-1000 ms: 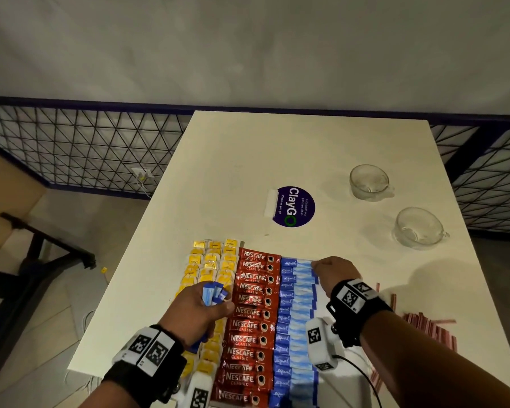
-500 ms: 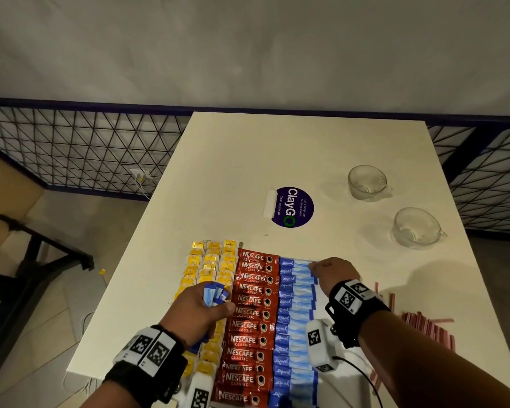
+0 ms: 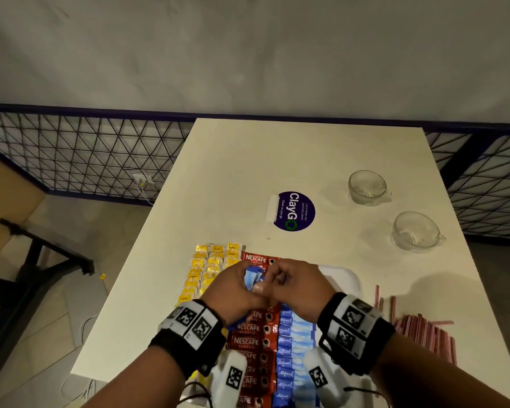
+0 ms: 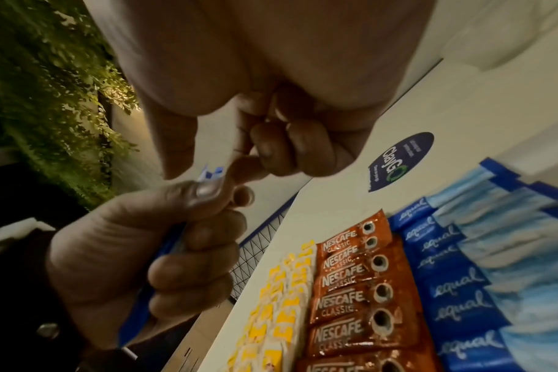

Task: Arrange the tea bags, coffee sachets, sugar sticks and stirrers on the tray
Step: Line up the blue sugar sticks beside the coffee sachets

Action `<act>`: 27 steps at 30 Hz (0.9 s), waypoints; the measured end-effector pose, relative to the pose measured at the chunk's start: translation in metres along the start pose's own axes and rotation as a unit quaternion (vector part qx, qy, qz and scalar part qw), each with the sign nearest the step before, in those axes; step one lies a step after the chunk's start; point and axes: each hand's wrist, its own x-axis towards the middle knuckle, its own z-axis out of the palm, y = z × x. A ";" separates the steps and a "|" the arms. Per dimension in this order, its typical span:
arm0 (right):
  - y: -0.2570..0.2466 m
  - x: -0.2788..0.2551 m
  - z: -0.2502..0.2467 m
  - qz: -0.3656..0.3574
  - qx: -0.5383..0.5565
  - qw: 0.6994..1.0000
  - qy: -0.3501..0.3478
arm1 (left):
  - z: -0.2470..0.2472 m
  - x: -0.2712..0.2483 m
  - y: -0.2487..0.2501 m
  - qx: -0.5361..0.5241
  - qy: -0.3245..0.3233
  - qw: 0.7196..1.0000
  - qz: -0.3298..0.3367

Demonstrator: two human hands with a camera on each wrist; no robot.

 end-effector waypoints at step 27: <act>-0.004 -0.005 -0.028 0.087 0.242 0.959 0.117 | -0.003 -0.003 0.009 -0.160 -0.009 0.987 0.004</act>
